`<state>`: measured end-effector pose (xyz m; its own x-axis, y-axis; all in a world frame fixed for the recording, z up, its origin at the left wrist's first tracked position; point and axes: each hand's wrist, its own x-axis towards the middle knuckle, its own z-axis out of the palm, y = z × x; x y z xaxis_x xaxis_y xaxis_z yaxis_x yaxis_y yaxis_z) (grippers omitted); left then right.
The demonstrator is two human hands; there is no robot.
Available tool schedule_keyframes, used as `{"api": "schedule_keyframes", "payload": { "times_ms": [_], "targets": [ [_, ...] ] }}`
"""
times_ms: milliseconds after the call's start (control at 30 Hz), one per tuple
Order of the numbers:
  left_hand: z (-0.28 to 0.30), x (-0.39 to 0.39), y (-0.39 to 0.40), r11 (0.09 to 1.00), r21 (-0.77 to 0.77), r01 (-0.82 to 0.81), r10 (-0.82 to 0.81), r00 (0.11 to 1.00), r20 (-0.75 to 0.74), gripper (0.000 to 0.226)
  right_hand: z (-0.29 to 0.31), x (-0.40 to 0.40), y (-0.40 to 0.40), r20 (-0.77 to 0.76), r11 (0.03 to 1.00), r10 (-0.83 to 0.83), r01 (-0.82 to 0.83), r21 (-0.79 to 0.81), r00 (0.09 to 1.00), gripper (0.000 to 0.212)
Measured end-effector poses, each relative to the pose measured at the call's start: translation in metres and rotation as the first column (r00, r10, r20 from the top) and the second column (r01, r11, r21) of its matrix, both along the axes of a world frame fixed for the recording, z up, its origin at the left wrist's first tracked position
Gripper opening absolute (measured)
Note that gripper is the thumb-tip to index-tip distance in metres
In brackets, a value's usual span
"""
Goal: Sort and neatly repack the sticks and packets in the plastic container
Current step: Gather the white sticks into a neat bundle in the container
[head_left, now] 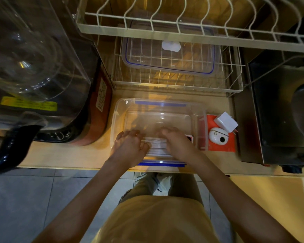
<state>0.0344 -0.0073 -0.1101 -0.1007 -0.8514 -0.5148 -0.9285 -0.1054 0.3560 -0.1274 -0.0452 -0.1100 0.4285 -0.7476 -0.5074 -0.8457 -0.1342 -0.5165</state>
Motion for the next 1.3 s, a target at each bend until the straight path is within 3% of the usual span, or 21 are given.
{"api": "schedule_keyframes", "payload": {
  "times_ms": [133,233,300,433,500,633,700,967,1133,1300],
  "targets": [
    [-0.001,0.001,0.000,1.000,-0.012,0.019,-0.019,1.000,0.007,0.044,0.015,-0.008,-0.007,0.041,0.900,-0.418,0.407,0.158,0.908,0.027],
    [-0.001,0.001,0.001,1.000,-0.006,0.025,-0.025,1.000,0.007,0.044,0.025,-0.008,-0.011,-0.057,0.828,-0.463,0.454,0.330,0.885,0.035],
    [0.000,0.000,0.002,1.000,-0.003,0.022,-0.022,1.000,0.002,0.042,0.025,-0.007,-0.012,-0.030,0.781,-0.515,0.483,0.396,0.857,0.039],
    [0.001,-0.001,0.002,1.000,-0.016,0.019,-0.019,1.000,-0.001,0.038,0.019,0.005,-0.012,-0.087,0.582,-0.686,0.617,0.530,0.722,0.046],
    [0.001,-0.001,0.003,1.000,-0.019,0.019,-0.019,1.000,-0.003,0.038,0.015,0.008,-0.011,-0.109,0.554,-0.697,0.629,0.546,0.709,0.055],
    [0.000,-0.001,0.006,0.999,-0.024,0.022,-0.022,1.000,0.000,0.039,0.020,-0.002,-0.010,-0.064,0.554,-0.706,0.607,0.569,0.705,0.043],
    [-0.001,-0.002,0.006,0.999,-0.026,0.021,-0.021,1.000,-0.006,0.038,0.021,-0.008,-0.010,-0.100,0.532,-0.694,0.601,0.596,0.713,0.056],
    [0.000,-0.003,0.006,0.999,-0.036,0.024,-0.024,1.000,0.001,0.037,0.016,0.003,-0.008,-0.180,0.277,-0.810,0.635,0.722,0.558,0.079],
    [0.000,-0.003,0.006,0.998,-0.046,0.037,-0.037,0.999,0.008,0.037,0.020,-0.002,-0.005,-0.147,0.259,-0.825,0.595,0.761,0.546,0.074],
    [0.003,-0.003,0.005,0.995,-0.012,0.101,-0.100,0.994,0.052,0.038,0.037,-0.014,-0.003,-0.105,0.448,-0.706,0.557,0.699,0.700,0.054]
  ]
}}
